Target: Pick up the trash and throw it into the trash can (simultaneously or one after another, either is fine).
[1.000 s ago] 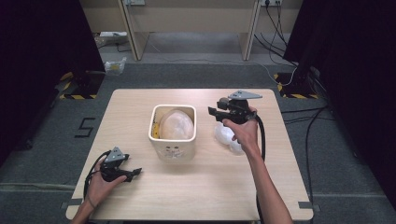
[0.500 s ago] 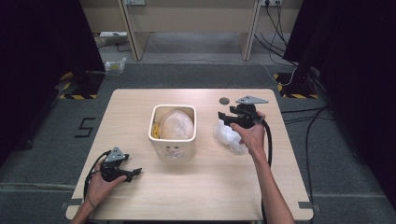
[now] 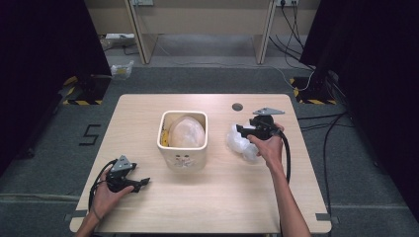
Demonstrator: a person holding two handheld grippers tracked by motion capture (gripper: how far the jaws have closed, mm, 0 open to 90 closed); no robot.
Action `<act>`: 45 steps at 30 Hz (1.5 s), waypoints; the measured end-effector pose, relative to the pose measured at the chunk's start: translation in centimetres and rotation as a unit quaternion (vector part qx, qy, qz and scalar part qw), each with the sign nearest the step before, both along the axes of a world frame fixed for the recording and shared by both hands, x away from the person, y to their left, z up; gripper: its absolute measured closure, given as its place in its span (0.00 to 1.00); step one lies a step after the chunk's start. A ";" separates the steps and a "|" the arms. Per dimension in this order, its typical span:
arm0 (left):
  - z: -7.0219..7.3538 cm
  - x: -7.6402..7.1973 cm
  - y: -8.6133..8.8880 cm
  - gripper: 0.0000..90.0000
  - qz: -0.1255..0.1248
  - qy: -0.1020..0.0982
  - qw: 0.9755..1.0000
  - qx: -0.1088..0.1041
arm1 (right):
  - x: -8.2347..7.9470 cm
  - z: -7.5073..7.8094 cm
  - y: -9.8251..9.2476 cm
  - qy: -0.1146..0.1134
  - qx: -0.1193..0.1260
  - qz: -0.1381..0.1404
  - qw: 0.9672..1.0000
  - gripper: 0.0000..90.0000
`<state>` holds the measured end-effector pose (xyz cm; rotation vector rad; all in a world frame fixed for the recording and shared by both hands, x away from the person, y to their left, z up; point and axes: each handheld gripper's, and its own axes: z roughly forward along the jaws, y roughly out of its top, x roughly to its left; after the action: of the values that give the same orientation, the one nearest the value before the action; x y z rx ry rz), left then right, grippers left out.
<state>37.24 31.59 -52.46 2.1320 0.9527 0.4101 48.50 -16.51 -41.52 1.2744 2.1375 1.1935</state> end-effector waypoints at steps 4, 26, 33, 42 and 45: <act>0.0 0.0 0.0 0.16 0.000 0.000 1.000 0.000 | 0.2 -0.8 -0.3 0.008 -0.006 -0.006 1.000 0.40; 0.0 0.0 0.0 0.16 -0.001 0.001 1.000 0.001 | 1.1 -4.8 -0.1 0.042 -0.094 -0.029 0.994 0.31; 0.0 0.0 0.0 0.16 -0.001 0.001 1.000 0.002 | 1.4 -5.5 -0.2 0.053 -0.101 -0.030 0.993 0.31; 0.0 0.0 0.0 0.16 -0.001 0.001 1.000 0.002 | 1.3 -6.0 -1.1 0.053 -0.105 -0.029 0.993 0.55; 0.0 0.0 0.0 0.16 0.000 0.001 1.000 0.001 | 1.0 -6.1 -1.2 0.045 -0.102 -0.029 0.993 0.63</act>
<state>37.23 31.60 -52.45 2.1335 0.9535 0.4093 49.55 -17.72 -47.59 1.3115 2.2043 0.8831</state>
